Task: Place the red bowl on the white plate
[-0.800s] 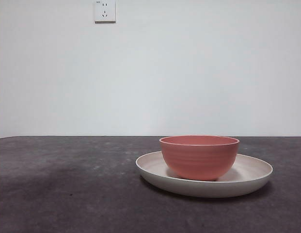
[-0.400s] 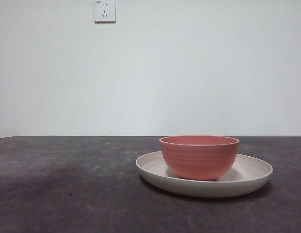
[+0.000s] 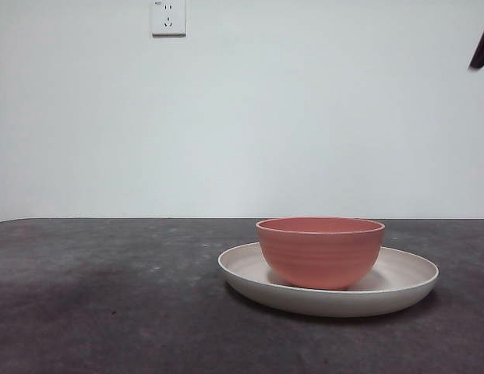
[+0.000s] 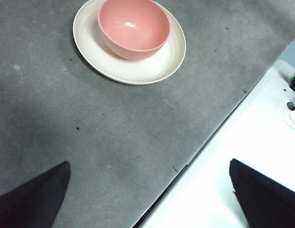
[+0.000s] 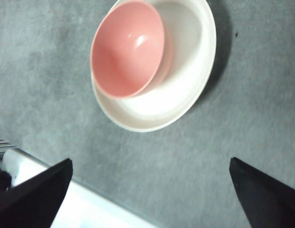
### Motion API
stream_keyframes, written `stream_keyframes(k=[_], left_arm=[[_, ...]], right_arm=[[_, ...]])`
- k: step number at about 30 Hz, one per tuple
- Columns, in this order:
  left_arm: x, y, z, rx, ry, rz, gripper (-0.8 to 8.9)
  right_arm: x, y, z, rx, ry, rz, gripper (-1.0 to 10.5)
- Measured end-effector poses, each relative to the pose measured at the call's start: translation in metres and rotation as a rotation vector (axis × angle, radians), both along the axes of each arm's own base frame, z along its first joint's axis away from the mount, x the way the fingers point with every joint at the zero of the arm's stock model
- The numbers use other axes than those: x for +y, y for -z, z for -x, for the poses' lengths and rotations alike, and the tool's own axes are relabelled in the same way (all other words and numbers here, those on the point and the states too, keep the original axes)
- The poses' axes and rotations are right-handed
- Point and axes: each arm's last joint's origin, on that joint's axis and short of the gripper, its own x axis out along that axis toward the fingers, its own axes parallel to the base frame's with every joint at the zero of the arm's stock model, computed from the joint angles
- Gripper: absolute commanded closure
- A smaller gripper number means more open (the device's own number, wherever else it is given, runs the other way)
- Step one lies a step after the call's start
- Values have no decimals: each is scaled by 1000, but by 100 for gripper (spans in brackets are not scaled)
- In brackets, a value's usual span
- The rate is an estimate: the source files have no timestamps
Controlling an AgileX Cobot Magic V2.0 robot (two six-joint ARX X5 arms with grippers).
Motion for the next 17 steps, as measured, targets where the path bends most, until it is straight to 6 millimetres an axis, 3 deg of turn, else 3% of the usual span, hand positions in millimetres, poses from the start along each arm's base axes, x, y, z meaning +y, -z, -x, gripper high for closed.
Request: stream_keyframes(k=[9, 17], left_arm=[[0, 0, 0, 0, 0, 0, 278], [0, 0, 0, 0, 0, 0, 278]], right_arm=[[-1, 35, -57, 30, -13, -12, 466], [7, 68, -92, 51, -52, -18, 560]])
